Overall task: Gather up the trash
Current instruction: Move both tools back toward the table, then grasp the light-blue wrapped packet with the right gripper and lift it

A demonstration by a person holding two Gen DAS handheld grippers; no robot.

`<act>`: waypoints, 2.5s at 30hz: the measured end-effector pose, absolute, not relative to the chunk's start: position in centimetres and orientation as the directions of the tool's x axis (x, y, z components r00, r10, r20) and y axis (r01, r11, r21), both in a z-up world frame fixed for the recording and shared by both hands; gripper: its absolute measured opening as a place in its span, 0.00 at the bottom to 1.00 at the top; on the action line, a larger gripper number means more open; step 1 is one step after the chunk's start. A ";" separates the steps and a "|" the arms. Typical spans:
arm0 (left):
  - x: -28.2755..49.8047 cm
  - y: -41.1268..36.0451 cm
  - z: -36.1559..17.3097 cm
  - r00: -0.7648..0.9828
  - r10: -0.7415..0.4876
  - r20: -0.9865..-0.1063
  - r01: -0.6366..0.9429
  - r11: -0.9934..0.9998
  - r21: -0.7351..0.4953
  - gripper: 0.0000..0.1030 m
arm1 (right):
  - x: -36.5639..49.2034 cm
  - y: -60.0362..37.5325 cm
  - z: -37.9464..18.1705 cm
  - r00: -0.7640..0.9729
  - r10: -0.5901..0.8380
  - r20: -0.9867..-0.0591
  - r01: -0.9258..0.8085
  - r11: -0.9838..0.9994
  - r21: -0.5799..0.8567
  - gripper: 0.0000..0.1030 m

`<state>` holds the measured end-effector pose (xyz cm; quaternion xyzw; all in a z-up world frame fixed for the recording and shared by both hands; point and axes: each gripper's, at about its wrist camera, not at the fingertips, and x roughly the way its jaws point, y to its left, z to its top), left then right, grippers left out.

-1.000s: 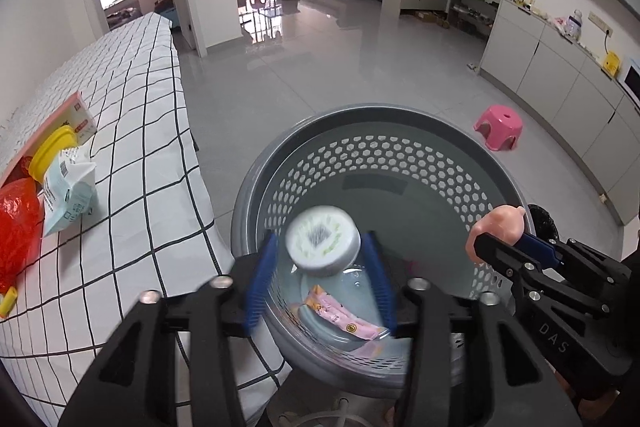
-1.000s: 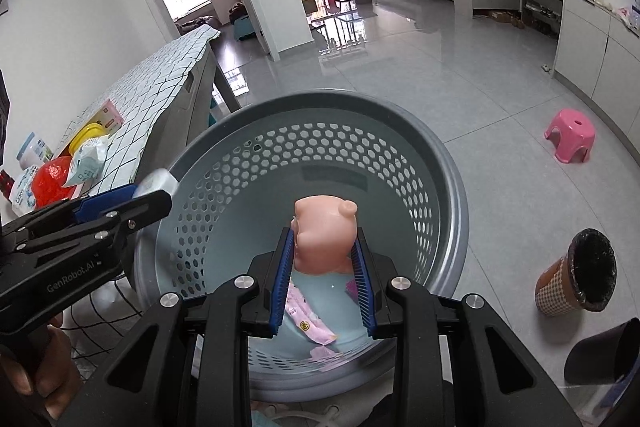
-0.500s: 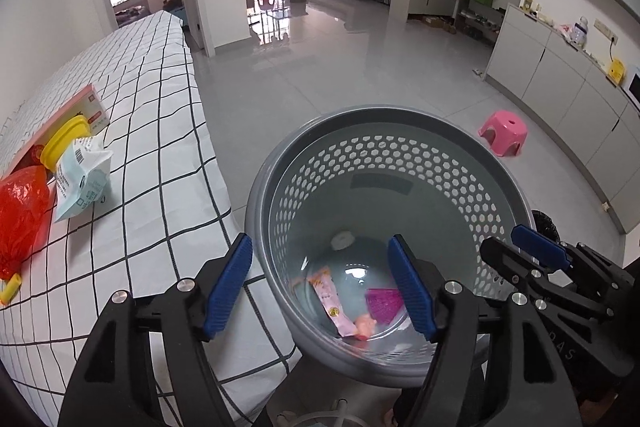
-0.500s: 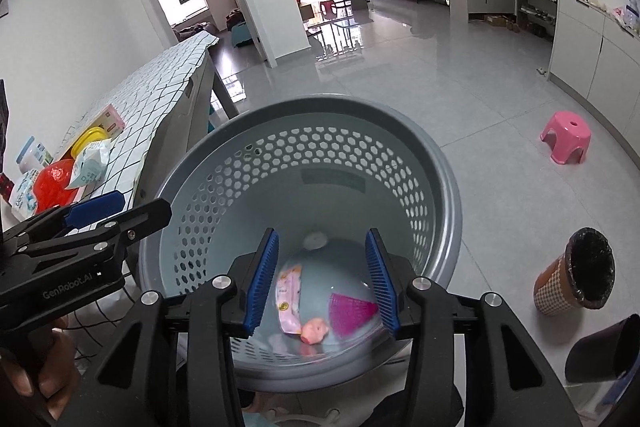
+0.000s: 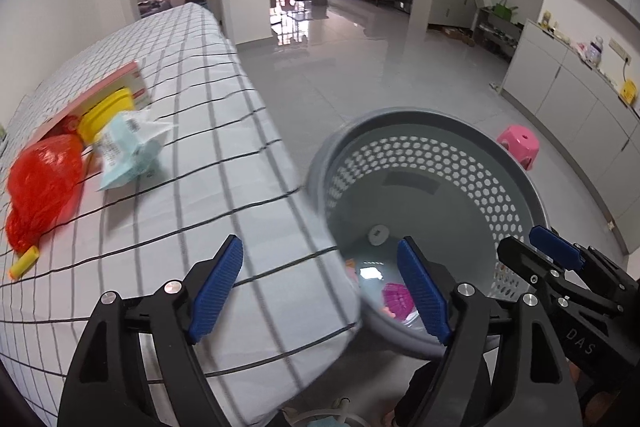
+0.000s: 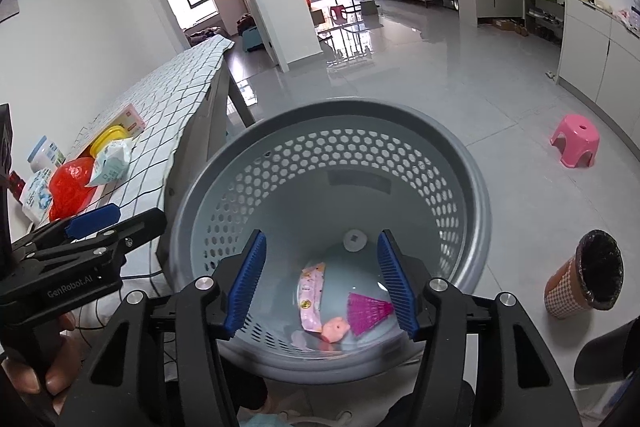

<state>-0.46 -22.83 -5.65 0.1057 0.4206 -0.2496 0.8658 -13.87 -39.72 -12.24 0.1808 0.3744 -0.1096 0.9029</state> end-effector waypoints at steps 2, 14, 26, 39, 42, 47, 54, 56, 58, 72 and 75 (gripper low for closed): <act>-0.3 -21.9 -5.4 0.533 -0.339 -0.775 0.507 0.862 -0.028 0.78 | -13.7 -39.1 -12.1 0.705 -0.062 -0.706 0.324 0.914 0.244 0.62; 1.3 -13.8 -3.7 0.600 -0.278 -0.750 0.390 0.920 -0.030 0.84 | -9.8 -33.3 -10.3 0.737 0.024 -0.675 0.177 0.958 0.227 0.68; 3.3 -4.7 -2.1 0.669 -0.178 -0.721 0.230 0.973 -0.028 0.85 | -2.9 -25.5 -7.6 0.745 0.152 -0.649 -0.030 0.980 0.195 0.68; 6.2 1.3 -2.1 0.683 -0.126 -0.719 0.128 0.990 -0.053 0.85 | 4.6 -19.2 -6.1 0.710 0.177 -0.682 -0.167 0.983 0.081 0.70; 6.5 1.9 -2.1 0.679 -0.132 -0.722 0.126 0.990 -0.063 0.85 | 6.1 -18.9 -6.7 0.684 0.171 -0.710 -0.174 0.982 0.069 0.70; 7.1 2.8 -2.4 0.676 -0.137 -0.724 0.121 0.990 -0.074 0.85 | 9.0 -18.5 -8.2 0.630 0.138 -0.764 -0.168 0.985 0.039 0.70; 7.7 3.3 -2.9 0.666 -0.138 -0.733 0.112 0.990 -0.085 0.85 | 11.3 -18.3 -9.9 0.582 0.116 -0.805 -0.162 0.986 0.025 0.70; 7.9 3.4 -2.9 0.664 -0.140 -0.735 0.110 0.990 -0.089 0.85 | 11.5 -18.4 -10.1 0.577 0.116 -0.809 -0.161 0.987 0.027 0.70; 8.0 3.4 -3.0 0.661 -0.142 -0.737 0.108 0.990 -0.093 0.85 | 11.6 -18.3 -10.4 0.571 0.119 -0.812 -0.165 0.986 0.029 0.70; 8.3 2.4 -3.4 0.654 -0.149 -0.742 0.122 0.988 -0.091 0.85 | 7.9 -19.9 -10.1 0.600 0.193 -0.776 -0.131 0.981 0.143 0.41; 8.4 1.7 -3.3 0.657 -0.157 -0.737 0.134 0.987 -0.091 0.85 | 6.7 -20.7 -9.3 0.621 0.206 -0.757 -0.117 0.978 0.170 0.41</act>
